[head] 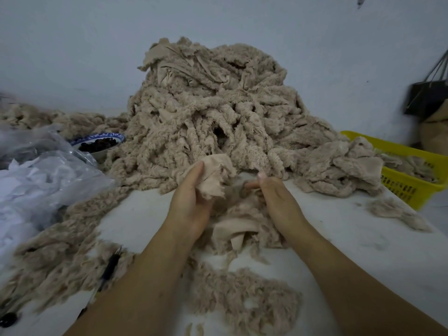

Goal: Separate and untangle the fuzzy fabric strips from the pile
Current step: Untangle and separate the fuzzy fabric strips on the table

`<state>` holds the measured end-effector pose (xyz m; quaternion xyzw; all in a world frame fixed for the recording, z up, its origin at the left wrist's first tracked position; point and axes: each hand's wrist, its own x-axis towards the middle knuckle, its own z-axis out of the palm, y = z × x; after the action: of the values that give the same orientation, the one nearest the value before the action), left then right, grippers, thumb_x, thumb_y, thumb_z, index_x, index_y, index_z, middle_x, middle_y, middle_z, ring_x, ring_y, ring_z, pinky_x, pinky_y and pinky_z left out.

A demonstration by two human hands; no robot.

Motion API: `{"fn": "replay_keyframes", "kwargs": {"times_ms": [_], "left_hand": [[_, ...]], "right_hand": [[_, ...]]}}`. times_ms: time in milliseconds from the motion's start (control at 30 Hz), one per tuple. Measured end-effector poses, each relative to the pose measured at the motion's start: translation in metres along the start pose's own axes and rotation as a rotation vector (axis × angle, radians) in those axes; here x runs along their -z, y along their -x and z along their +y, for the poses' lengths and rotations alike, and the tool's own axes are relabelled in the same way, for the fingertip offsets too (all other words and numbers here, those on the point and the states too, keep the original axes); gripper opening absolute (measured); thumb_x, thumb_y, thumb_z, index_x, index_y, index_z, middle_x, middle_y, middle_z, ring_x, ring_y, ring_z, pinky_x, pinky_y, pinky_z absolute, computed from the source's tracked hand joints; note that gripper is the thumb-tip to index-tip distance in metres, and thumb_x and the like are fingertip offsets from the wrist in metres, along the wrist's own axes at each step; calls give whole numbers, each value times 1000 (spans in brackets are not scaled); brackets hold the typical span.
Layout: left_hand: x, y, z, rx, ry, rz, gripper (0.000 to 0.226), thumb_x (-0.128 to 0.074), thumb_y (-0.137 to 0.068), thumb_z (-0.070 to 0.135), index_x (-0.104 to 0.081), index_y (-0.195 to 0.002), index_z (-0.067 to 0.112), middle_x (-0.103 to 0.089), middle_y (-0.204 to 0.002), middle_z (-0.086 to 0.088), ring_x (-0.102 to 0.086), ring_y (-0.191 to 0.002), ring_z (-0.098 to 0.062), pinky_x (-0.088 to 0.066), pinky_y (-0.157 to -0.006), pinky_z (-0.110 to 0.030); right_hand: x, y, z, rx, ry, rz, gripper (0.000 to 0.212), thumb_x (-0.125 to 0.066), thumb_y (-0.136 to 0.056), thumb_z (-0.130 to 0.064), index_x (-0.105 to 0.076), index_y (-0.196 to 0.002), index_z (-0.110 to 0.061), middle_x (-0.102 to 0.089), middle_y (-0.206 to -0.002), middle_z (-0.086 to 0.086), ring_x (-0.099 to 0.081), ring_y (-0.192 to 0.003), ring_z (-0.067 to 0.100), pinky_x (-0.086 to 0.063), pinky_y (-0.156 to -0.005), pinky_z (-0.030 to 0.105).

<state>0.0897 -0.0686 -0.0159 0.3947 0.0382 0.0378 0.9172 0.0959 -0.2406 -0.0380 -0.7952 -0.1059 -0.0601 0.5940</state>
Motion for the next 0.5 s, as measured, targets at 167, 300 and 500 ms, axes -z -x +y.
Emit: {"fn": "replay_keyframes", "kwargs": {"times_ms": [167,300,500], "left_hand": [[-8,7,-10,50,-230,-130,41,-56,-94,34,-67,-118,2,-73,-111,-16,-70,-103,-27,-57,-87,-37],[-9,11,-21,22,-331,-130,50,-64,-83,39,-69,-115,1,-72,-112,-20,-69,-107,-31,-54,-94,-43],[5,-8,-5,-80,7,176,36,-51,-101,31,-58,-125,4,-71,-110,-11,-73,-89,-18,-60,-72,-30]], "right_hand": [[-9,5,-5,179,36,-70,69,-37,-83,-77,-64,-86,-14,-59,-90,-4,-56,-83,-1,-42,-72,8],[-13,4,-5,140,100,-108,53,-47,-90,-61,-46,-71,-12,-45,-63,-7,-43,-57,2,-35,-54,19],[-14,6,-4,231,149,-216,42,-42,-102,-41,-39,-70,-14,-35,-62,-10,-33,-55,4,-30,-52,18]]}}
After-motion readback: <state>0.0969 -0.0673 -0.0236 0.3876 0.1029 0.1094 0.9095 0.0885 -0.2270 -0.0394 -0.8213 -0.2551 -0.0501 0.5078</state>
